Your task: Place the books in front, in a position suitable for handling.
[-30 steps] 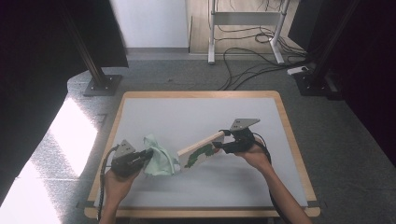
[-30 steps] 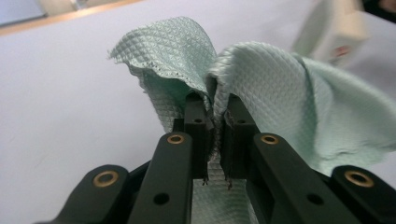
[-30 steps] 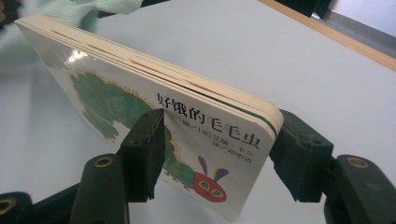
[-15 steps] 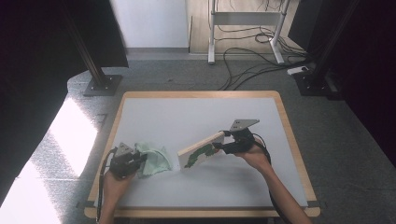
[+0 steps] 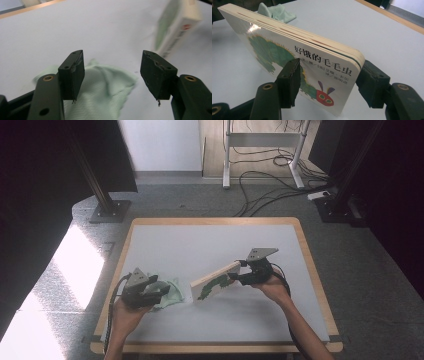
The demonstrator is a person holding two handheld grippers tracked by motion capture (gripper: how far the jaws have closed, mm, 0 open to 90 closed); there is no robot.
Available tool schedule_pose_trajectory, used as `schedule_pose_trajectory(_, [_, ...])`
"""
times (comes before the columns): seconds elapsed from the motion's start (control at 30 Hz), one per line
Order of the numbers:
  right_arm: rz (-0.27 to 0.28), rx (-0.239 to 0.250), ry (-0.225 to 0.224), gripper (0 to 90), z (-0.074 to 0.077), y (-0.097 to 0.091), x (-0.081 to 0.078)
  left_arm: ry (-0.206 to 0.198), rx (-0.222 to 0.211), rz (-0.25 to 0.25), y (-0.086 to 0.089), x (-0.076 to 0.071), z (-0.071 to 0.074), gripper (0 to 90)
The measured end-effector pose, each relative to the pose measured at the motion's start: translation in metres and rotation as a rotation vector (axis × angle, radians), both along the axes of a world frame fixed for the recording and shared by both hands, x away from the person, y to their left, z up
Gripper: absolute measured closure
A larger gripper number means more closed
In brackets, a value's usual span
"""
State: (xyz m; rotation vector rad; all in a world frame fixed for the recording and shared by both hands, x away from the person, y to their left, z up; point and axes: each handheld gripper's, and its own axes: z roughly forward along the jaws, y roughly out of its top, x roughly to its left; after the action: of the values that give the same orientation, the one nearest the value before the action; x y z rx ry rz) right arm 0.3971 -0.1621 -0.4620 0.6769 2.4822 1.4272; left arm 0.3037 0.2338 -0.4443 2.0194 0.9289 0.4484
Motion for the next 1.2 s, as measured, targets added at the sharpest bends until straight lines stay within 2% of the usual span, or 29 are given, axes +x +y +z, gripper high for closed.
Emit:
schedule_pose_trajectory(0.03, [-0.001, 0.001, 0.0, 38.4, 0.0, 0.0, 0.0, 0.002, -0.007, -0.04, -0.009, -0.001, 0.002, 35.8])
schedule_pose_trajectory(0.07, [-0.001, 0.001, 0.0, 38.4, 0.0, 0.0, 0.0, 0.002, -0.007, -0.04, -0.009, -0.001, 0.002, 35.8])
schedule_pose_trajectory(0.1, [-0.001, 0.001, 0.001, 38.5, -0.001, 0.0, 0.0, 0.008, -0.013, -0.075, -0.018, -0.002, 0.003, 35.9])
schedule_pose_trajectory(0.13, [-0.001, 0.001, 0.001, 38.5, -0.001, 0.0, 0.0, 0.008, -0.013, -0.075, -0.018, -0.002, 0.003, 36.3])
schedule_pose_trajectory(0.3, [-0.001, 0.003, 0.002, 39.0, -0.001, -0.001, 0.0, 0.029, -0.03, -0.16, -0.041, 0.001, -0.001, 38.5])
schedule_pose_trajectory(0.43, [-0.001, 0.002, 0.001, 39.0, -0.001, -0.001, 0.0, 0.037, -0.027, -0.185, -0.052, 0.004, -0.004, 40.4])
schedule_pose_trajectory(0.5, [-0.001, 0.002, 0.001, 39.1, -0.001, -0.001, 0.0, 0.044, -0.047, -0.205, -0.061, 0.007, -0.007, 43.6])
schedule_pose_trajectory(0.87, [0.0, 0.004, -0.003, 40.8, 0.0, -0.004, -0.004, 0.071, -0.102, -0.229, -0.067, 0.009, -0.009, 62.5])
schedule_pose_trajectory(1.0, [-0.004, 0.008, -0.005, 43.9, 0.0, -0.007, -0.007, 0.06, -0.08, -0.236, -0.07, 0.009, -0.01, 70.2])
schedule_pose_trajectory(1.1, [-0.01, 0.012, -0.001, 46.2, 0.0, -0.008, -0.008, 0.024, -0.039, -0.219, -0.072, 0.009, -0.009, 71.4])
schedule_pose_trajectory(1.2, [-0.019, 0.013, -0.002, 47.1, 0.0, -0.009, -0.008, 0.015, -0.02, -0.22, -0.072, 0.013, -0.008, 71.8])
